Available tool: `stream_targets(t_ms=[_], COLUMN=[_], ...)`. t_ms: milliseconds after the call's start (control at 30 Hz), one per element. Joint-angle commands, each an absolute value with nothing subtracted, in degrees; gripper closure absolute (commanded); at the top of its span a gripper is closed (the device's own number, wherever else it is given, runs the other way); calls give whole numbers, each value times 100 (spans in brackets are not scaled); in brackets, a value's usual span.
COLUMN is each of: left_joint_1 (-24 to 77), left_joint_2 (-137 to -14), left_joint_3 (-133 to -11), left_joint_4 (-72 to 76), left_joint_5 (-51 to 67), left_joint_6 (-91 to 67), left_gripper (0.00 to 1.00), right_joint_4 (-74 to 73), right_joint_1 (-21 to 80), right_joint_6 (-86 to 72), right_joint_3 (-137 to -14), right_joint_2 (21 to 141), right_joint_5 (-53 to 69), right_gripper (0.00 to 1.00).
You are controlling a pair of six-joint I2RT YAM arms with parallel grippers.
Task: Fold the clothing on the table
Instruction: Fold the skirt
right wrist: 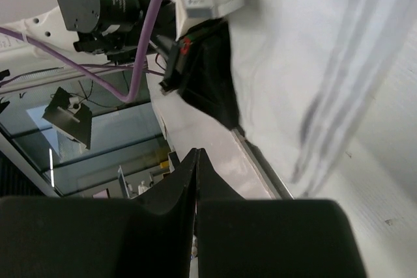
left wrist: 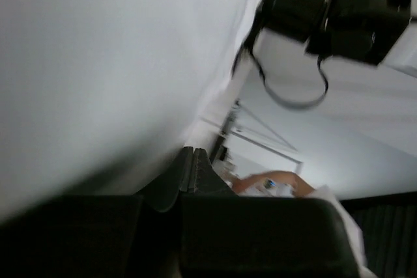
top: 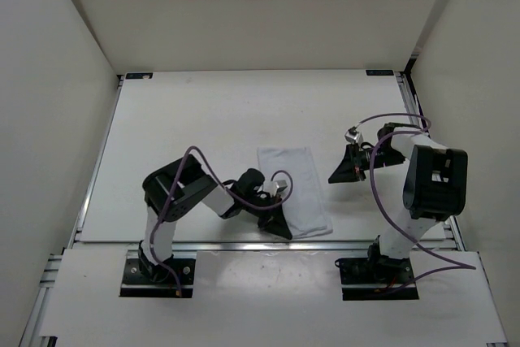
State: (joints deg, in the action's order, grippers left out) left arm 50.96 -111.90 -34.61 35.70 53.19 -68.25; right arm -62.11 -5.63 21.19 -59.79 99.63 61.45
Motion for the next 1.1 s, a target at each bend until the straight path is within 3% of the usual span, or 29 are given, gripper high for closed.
stream_targets(t_ms=[0, 300, 667, 833, 1067], left_joint_1=[5054, 4606, 4535, 4412, 4518], left_joint_2=[-12058, -12595, -11207, -10601, -10819], left_joint_3=[-4463, -6292, -6126, -5450, -4826], left_joint_4=[2411, 1371, 1540, 1714, 1652], left_joint_5=[4527, 4219, 4000, 3938, 3684], left_joint_6=[-6136, -5019, -3948, -3938, -3656], left_gripper=[100, 100, 100, 100, 100], right_joint_4=[-6337, -6504, -6513, -6565, -6732], right_joint_1=[-572, -817, -993, -1099, -1178], right_joint_6=[2198, 2399, 2478, 2522, 2628], right_joint_3=[-6073, -6065, -6011, -6065, -6248], right_joint_2=[9685, 9510, 9343, 9404, 9554], right_joint_5=[6258, 6381, 6627, 6645, 6671], right_gripper=[100, 100, 100, 100, 100])
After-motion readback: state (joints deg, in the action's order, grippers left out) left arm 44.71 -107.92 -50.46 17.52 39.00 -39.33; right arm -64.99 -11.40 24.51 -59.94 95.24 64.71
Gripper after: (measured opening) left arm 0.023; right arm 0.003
